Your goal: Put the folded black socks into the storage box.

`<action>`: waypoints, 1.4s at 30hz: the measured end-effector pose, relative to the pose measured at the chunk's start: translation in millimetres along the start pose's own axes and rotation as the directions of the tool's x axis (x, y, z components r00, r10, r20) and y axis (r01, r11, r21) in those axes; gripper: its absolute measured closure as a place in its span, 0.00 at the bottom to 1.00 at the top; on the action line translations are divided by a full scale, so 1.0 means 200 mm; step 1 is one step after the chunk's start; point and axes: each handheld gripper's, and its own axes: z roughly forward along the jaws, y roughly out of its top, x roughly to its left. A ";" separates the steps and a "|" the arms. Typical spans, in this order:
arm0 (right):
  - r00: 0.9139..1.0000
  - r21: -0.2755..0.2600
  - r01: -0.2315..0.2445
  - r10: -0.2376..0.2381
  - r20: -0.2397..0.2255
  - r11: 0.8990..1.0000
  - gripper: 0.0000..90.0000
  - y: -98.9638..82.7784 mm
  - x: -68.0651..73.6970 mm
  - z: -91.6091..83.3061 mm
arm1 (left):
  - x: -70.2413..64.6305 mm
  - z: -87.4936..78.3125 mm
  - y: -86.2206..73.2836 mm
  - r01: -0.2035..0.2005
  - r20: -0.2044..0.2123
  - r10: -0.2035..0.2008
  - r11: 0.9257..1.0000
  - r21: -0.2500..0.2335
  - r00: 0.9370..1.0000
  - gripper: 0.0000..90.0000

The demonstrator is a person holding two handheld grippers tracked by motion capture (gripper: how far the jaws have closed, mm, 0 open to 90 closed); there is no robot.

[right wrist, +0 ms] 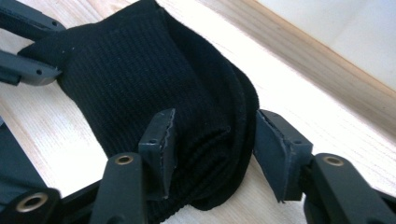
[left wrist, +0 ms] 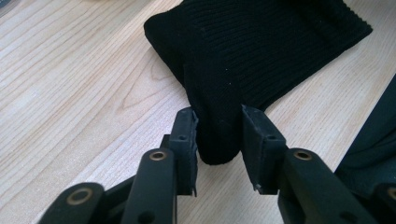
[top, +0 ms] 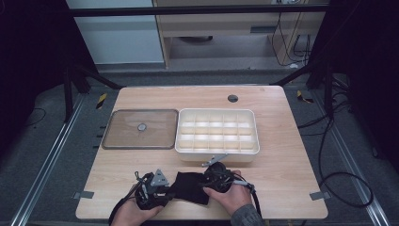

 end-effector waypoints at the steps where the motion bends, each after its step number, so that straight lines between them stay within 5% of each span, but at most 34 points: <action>1: 1.000 0.005 0.006 -0.006 -0.002 1.000 0.55 0.00 0.01 0.00 | -0.01 0.00 0.01 -0.008 -0.003 0.008 1.000 0.010 1.000 0.78; 23: 1.000 0.012 0.017 -0.017 0.002 1.000 0.52 -0.03 0.01 -0.01 | 0.02 0.04 0.02 -0.024 0.022 0.023 0.998 0.053 0.999 0.92; 42: 0.999 0.013 0.031 -0.031 -0.018 0.999 0.66 -0.05 0.02 0.00 | 0.06 0.04 0.02 -0.014 0.034 0.012 0.999 0.045 0.999 0.93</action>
